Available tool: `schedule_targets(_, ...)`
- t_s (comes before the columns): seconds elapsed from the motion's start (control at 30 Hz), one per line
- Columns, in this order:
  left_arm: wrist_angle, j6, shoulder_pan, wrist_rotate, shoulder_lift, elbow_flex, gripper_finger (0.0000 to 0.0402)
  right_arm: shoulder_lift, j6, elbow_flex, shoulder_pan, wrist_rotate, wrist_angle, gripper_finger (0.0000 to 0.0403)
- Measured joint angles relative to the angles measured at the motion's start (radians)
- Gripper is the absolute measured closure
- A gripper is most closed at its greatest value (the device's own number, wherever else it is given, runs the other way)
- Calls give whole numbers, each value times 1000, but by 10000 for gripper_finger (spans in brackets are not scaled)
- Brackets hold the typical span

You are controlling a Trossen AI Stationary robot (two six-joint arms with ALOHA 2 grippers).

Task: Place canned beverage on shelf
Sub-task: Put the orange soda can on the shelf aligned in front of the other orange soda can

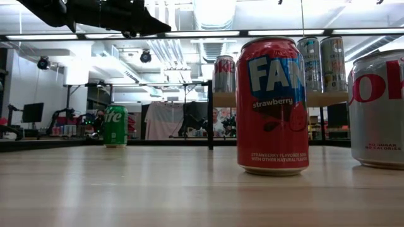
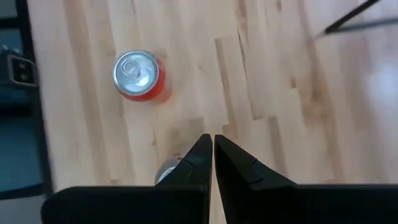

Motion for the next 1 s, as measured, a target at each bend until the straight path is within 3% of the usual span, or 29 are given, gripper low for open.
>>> schedule_targets(0.17,-1,-82,-24,11,0,0,402,-18,82,-17,117,142,-1,394)
schedule_targets(0.4,3,-183,-68,95,0,0,402,-83,151,-93,253,159,0,394)
schedule_targets(0.57,2,-289,-106,157,0,0,402,-172,122,-202,346,343,64,394)
schedule_targets(1.0,11,-370,-350,159,0,0,402,-396,95,-579,360,516,379,394)
